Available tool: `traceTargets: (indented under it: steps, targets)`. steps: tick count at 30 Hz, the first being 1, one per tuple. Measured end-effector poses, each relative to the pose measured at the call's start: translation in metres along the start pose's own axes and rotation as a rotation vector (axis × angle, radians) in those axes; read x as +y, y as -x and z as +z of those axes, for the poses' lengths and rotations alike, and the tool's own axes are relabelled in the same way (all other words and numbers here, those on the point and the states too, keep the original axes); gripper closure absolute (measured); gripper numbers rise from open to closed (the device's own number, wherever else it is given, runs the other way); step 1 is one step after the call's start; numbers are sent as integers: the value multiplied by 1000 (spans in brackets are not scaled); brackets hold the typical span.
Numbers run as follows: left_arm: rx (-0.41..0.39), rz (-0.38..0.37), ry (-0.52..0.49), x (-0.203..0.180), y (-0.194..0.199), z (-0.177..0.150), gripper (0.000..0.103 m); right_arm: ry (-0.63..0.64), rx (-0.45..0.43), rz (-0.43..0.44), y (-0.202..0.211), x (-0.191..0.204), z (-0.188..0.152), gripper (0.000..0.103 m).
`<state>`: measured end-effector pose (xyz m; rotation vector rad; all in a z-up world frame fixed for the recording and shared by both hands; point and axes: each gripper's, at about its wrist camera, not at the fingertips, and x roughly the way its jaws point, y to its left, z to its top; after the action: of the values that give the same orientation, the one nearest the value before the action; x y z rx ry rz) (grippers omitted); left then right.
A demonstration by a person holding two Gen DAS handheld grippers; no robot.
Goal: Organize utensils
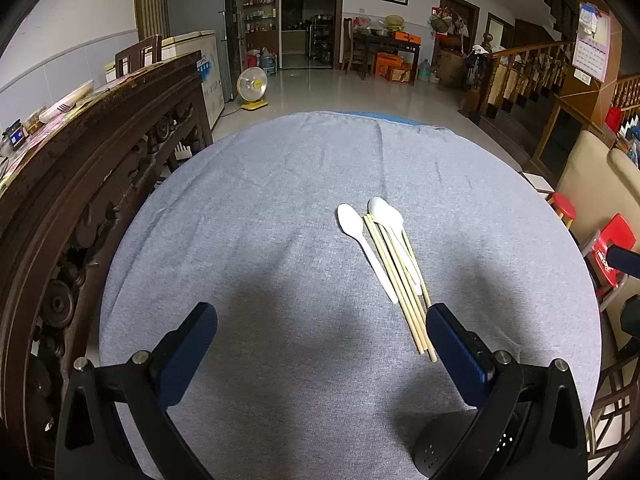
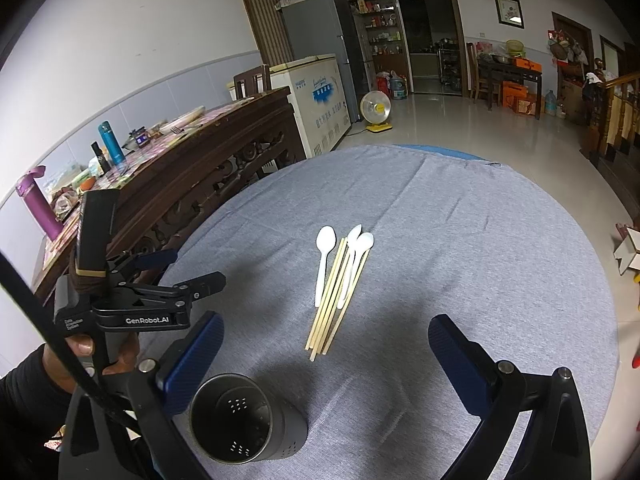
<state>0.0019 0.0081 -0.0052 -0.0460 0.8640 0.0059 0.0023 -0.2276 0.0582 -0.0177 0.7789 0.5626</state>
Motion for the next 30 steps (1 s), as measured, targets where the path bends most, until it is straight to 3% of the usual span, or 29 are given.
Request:
traceTargets:
  steps: [30]
  targets:
    - [22,-8,-12,-3,-2,-2,0,-22,0,4,-1,-6,-2,0]
